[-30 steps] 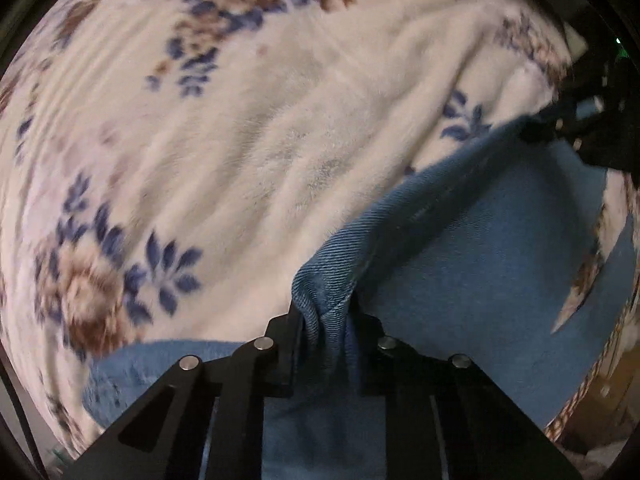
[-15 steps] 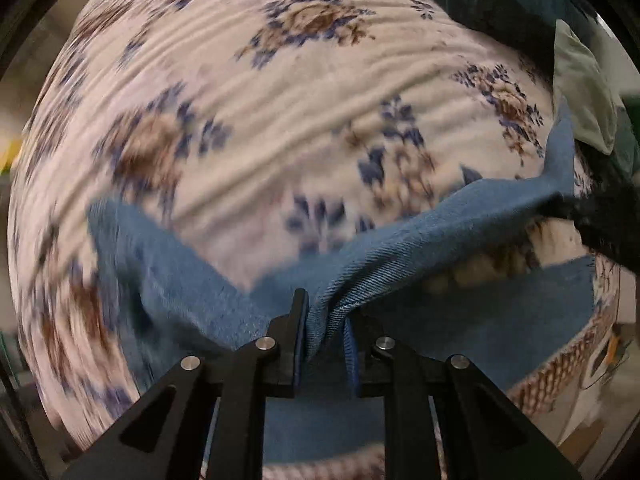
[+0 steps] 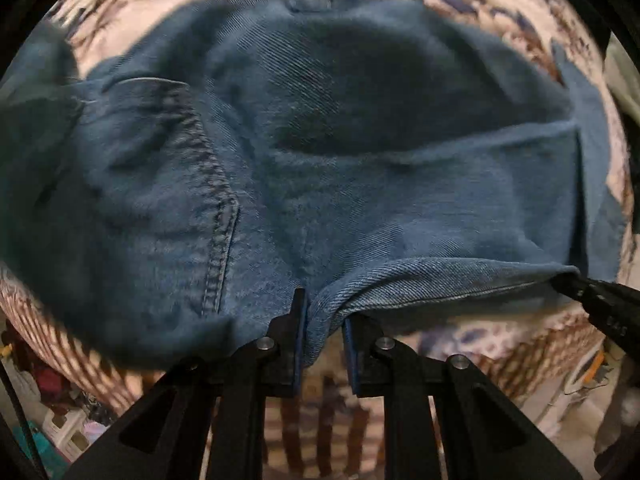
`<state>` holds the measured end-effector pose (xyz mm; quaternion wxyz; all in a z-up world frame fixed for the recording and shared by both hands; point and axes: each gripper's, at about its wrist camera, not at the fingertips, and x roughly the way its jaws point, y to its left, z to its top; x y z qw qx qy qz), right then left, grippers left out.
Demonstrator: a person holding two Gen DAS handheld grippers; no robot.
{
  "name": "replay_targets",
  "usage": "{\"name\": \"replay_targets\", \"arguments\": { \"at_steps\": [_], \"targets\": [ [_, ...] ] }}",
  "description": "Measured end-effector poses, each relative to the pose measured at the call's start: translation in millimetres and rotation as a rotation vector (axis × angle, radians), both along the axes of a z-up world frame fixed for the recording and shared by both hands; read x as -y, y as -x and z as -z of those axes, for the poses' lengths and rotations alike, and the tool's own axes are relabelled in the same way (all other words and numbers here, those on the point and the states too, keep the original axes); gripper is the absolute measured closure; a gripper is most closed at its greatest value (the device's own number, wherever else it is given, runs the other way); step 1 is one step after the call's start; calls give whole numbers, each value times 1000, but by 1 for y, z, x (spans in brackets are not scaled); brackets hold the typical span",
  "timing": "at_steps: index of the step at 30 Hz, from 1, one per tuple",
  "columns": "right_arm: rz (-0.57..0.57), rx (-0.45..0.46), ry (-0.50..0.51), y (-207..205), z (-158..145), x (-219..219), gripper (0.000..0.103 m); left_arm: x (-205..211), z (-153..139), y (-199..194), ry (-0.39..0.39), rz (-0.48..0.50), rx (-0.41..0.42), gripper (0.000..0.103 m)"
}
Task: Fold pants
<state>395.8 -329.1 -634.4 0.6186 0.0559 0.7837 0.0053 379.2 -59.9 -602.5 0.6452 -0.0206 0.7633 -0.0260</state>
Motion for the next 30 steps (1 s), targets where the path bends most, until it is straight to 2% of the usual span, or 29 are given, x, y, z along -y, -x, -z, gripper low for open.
{"name": "replay_targets", "arguments": {
  "at_steps": [4,7,8,9,10,11,12,13,18,21,22,27,30],
  "targets": [
    [16,-11,11,3,16,0,98,5,19,-2,-16,-5,-2,85],
    [4,-19,21,7,14,-3,94,3,8,1,-5,-36,3,81],
    [-16,-18,31,8,9,-6,87,3,-2,4,-8,-43,24,76],
    [-22,-19,29,8,6,-7,65,1,-12,9,-12,-45,46,66],
    [-18,-21,9,9,-1,-7,47,1,-19,12,-12,-45,61,58],
    [-14,-20,-4,9,-8,-8,13,1,-27,16,-15,-40,82,38],
    [-16,-11,-20,10,-17,-10,9,1,-35,20,-13,-37,106,10],
    [-26,1,-20,10,-27,-11,9,0,-43,26,-18,-41,127,3],
    [3,91,54,-1,-68,0,9,-13,-71,35,-146,-93,212,2],
    [23,155,138,-25,-81,12,9,-25,-76,17,-241,-126,273,2],
    [43,170,153,-42,-84,18,9,-34,-74,-2,-258,-137,279,2],
    [102,227,221,-115,-67,50,9,-60,-63,-36,-310,-214,306,2],
    [124,234,250,-151,-37,50,9,-69,-51,-54,-339,-217,302,2]
  ]
}}
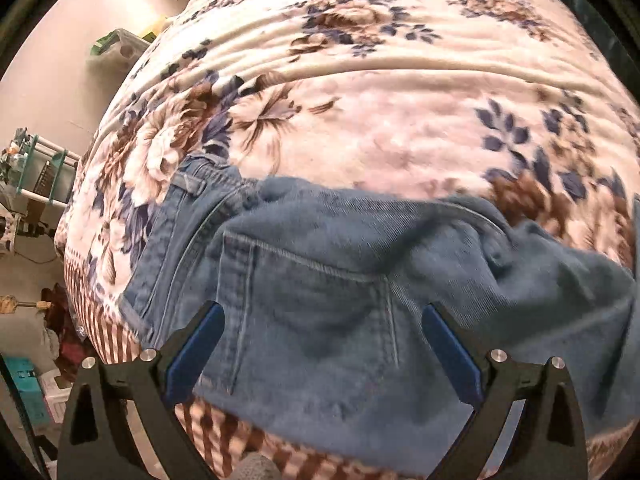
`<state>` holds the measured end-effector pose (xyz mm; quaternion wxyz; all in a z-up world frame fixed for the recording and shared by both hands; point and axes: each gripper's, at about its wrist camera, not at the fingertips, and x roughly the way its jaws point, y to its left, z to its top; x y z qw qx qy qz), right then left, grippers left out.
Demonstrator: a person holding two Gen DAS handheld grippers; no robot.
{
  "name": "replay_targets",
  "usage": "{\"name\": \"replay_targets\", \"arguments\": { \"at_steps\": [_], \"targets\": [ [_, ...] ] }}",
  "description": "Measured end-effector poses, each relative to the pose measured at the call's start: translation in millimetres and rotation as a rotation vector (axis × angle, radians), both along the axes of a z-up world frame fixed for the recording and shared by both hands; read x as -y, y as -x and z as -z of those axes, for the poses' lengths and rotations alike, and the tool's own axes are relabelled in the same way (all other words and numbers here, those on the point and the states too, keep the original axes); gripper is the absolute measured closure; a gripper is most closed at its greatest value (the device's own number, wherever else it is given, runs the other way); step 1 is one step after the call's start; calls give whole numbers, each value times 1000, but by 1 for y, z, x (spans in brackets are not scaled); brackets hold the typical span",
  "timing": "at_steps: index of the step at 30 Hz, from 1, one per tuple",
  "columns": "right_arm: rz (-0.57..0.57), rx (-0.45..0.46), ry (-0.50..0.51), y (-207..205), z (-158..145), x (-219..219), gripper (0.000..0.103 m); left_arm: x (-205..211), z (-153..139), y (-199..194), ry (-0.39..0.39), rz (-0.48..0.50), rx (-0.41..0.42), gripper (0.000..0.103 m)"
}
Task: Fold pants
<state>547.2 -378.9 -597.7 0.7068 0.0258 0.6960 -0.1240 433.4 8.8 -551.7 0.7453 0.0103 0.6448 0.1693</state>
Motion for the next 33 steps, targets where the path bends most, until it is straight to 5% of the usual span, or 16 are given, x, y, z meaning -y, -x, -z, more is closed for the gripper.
{"name": "replay_targets", "arguments": {
  "at_steps": [7,8,9,11,15,20,26,33],
  "targets": [
    [15,-31,60,-48,54,4,16,0,20,-14,-46,32,-44,2],
    [25,-32,74,-50,58,6,37,1,21,-14,-44,35,-49,2],
    [43,-30,70,-50,59,10,71,1,21,-12,-38,38,-54,2],
    [128,8,14,-43,51,27,91,4,19,-10,-28,38,-58,2],
    [347,166,-143,7,0,80,95,12,10,-2,13,43,-53,2],
    [678,302,-168,123,-41,169,95,29,6,6,70,63,-47,2],
    [1039,315,-225,246,13,244,95,60,15,6,77,111,-65,2],
    [1127,298,-285,287,54,251,94,83,9,8,90,164,-54,2]
  ]
}}
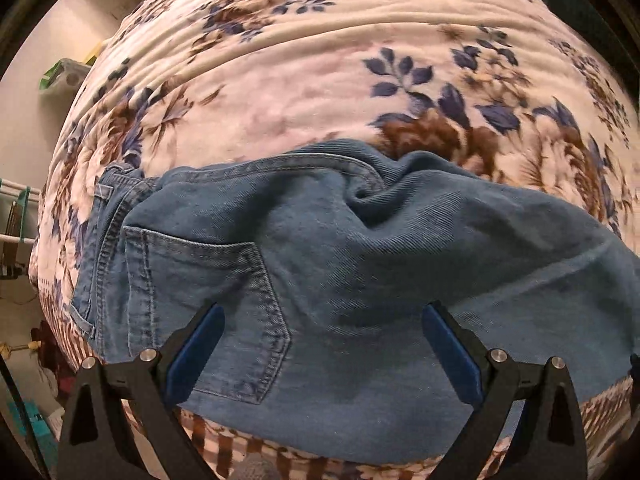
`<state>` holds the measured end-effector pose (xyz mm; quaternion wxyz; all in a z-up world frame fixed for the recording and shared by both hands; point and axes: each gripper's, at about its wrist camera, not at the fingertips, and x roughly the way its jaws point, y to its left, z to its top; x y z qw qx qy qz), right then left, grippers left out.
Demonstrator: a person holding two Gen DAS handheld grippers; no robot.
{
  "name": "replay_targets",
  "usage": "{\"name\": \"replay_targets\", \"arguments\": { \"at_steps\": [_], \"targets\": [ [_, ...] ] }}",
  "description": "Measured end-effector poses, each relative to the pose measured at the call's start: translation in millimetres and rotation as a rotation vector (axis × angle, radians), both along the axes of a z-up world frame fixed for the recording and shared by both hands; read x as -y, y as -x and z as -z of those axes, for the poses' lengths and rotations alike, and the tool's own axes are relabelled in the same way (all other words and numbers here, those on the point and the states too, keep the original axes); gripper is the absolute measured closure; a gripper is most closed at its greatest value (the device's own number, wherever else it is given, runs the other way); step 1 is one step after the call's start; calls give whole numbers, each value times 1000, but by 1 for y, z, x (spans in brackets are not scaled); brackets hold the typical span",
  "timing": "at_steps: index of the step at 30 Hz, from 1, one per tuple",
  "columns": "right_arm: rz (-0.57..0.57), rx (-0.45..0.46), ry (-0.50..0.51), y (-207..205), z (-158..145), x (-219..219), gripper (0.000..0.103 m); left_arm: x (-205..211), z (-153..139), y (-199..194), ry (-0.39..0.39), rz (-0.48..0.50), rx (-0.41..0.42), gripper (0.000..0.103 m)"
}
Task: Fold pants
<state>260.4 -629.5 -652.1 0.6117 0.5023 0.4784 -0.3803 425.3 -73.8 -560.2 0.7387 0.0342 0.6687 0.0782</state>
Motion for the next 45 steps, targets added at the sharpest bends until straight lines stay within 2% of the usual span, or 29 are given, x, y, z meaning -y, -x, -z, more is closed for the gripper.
{"name": "replay_targets", "arguments": {
  "at_steps": [1,3,4,6,7,11,14,16,19,22,25,26,27,29,30,31,32,33,35,37,42,45],
  "targets": [
    [-11,2,-27,0,3,2,92,0,-1,1,5,2,1,2],
    [-44,9,-67,-2,1,5,79,-2,-5,5,0,3,10,2],
    [-63,2,-55,1,-6,6,73,-4,-8,8,-1,0,19,2],
    [-128,-31,-7,-5,-23,-2,52,-13,-13,14,-1,-16,29,2],
    [-170,-42,6,-10,-30,-11,49,-20,-15,17,-1,-30,28,2],
    [-375,-49,-27,-39,-46,-82,49,-70,-27,25,48,-115,31,2],
    [-499,-52,-90,-62,-45,-155,49,-125,-37,26,43,-170,53,2],
    [-578,-32,-166,-82,-40,-212,49,-167,-41,20,32,-204,68,2],
    [-674,-9,-202,-108,-39,-292,49,-237,-45,5,67,-281,101,2],
    [-742,21,-196,-137,-42,-355,49,-296,-38,-22,190,-356,127,2],
    [-783,28,-172,-162,-41,-403,49,-328,-9,-57,370,-383,65,2],
    [-792,26,-164,-167,-40,-412,49,-331,8,-71,473,-375,26,3],
    [-801,16,-155,-175,-37,-422,49,-330,21,-81,520,-367,-18,3],
    [-801,-17,-136,-188,-30,-435,49,-318,43,-94,597,-323,-80,7],
    [-798,-26,-135,-192,-25,-439,49,-311,49,-97,608,-309,-99,31],
    [-794,-40,-134,-196,-22,-442,49,-303,58,-98,600,-293,-120,51],
    [-788,-55,-131,-201,-18,-443,49,-299,58,-98,576,-276,-115,57],
    [-782,-66,-127,-204,-14,-444,49,-294,53,-96,537,-237,-75,66],
    [-774,-84,-108,-206,-10,-439,49,-293,36,-89,474,-203,-2,72],
    [-764,-104,-82,-206,-9,-429,49,-301,26,-88,441,-194,42,73],
    [-732,-137,-72,-196,-10,-400,49,-316,50,-99,437,-267,3,73],
    [-716,-130,-78,-181,-20,-388,49,-321,47,-100,474,-315,5,73]
  ]
}}
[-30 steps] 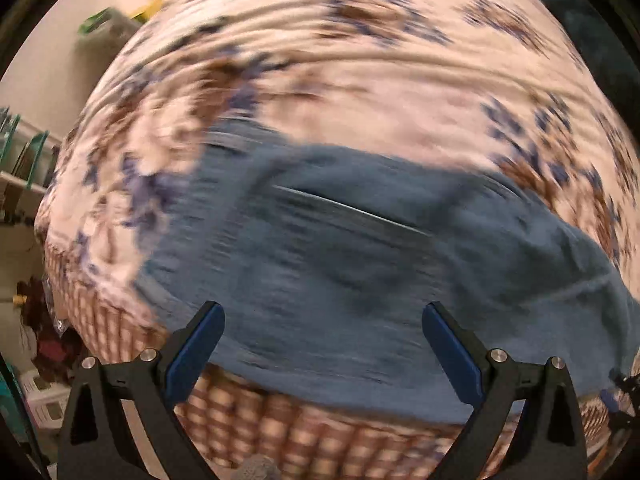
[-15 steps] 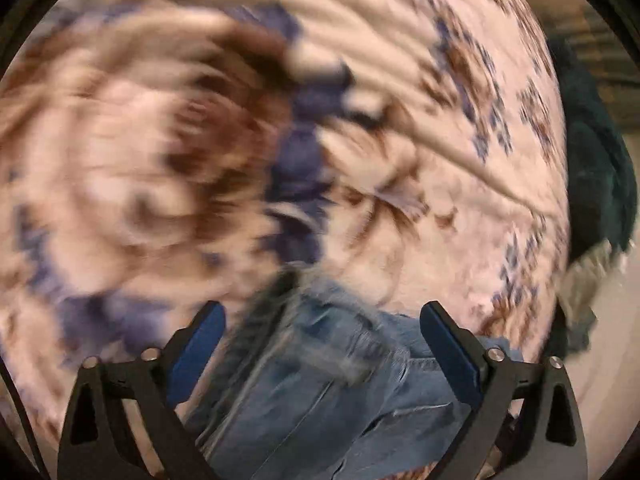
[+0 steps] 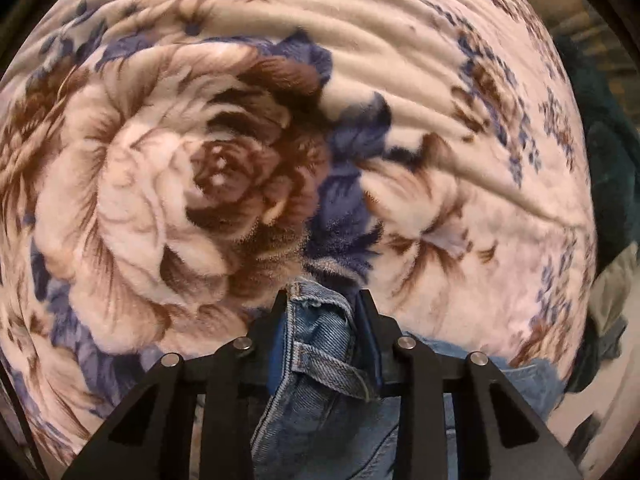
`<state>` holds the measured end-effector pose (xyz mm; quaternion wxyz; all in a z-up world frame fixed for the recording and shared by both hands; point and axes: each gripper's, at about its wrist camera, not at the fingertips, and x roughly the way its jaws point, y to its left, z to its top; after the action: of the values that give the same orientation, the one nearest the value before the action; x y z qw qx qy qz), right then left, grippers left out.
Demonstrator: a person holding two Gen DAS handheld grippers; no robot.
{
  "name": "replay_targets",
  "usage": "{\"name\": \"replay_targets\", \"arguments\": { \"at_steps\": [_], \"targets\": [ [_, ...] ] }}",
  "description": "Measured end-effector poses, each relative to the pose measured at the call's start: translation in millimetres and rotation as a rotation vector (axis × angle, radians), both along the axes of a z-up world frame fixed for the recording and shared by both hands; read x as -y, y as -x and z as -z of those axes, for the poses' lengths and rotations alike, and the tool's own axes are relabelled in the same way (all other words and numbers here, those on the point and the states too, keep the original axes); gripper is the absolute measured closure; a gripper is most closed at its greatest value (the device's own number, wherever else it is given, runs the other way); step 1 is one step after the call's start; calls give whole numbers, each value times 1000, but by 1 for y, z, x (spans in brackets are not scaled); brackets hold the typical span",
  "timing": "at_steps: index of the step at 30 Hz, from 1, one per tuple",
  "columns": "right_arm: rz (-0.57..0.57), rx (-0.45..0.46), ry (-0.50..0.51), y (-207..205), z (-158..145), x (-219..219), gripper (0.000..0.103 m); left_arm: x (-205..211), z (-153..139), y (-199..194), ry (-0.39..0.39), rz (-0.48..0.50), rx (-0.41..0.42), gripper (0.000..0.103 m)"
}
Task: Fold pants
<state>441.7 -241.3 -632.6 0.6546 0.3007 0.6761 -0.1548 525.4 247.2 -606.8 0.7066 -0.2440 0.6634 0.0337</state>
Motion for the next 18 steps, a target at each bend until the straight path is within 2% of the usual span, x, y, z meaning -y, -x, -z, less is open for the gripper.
{"name": "replay_targets", "arguments": {
  "at_steps": [3,4,6,8,11,13,14,16,18],
  "targets": [
    [42,-11,-20,29,-9,20,49,0,-30,17,-13,7,36,68],
    [63,-15,-25,38,-11,26,49,2,-45,28,-47,14,58,67],
    [124,-39,-34,64,-10,40,49,5,-66,50,-94,21,95,46],
    [190,-56,-73,86,-3,53,49,8,-76,67,-141,28,114,39],
    [312,-20,-137,112,15,74,50,24,-63,85,-157,57,84,39],
    [375,28,-161,121,26,85,79,35,-35,93,-220,90,28,39],
    [393,36,-157,126,30,89,86,39,-19,94,-263,103,-17,39],
    [382,3,-148,132,42,94,86,39,-5,97,-254,78,-52,39],
    [342,-22,-169,133,45,98,84,43,-19,97,-285,71,-19,39]
  ]
}}
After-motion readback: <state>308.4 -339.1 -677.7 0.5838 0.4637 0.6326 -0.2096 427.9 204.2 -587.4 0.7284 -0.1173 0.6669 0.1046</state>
